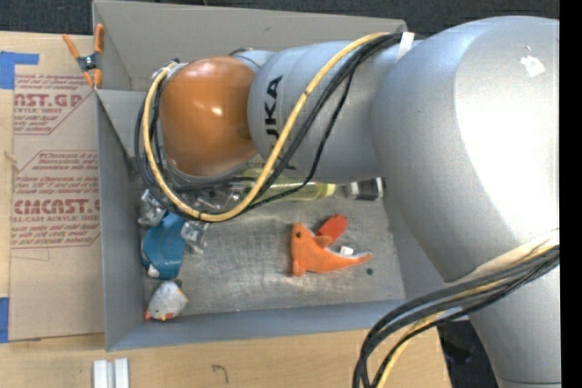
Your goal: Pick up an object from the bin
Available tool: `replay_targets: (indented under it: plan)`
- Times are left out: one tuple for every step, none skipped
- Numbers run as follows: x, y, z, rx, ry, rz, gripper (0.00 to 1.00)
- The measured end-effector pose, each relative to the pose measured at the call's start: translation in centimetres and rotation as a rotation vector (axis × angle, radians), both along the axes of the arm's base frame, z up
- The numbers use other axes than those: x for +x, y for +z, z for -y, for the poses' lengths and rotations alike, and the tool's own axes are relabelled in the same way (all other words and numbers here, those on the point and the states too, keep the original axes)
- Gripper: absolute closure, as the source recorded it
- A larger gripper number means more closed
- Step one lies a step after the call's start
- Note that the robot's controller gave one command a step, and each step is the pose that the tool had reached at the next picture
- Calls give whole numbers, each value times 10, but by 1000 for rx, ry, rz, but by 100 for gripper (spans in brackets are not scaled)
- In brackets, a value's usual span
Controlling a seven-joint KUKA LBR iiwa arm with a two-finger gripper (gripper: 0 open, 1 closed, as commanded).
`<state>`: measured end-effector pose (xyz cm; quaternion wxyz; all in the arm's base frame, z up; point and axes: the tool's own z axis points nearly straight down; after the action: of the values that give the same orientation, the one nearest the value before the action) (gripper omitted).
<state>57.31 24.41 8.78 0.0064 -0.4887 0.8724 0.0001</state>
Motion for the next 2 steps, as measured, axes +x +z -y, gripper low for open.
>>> replay_targets:
  plan:
    - [4, 37, 7, -7, 1, -19, 100]
    - [1, 105, 9, -7, 2, -17, 100]
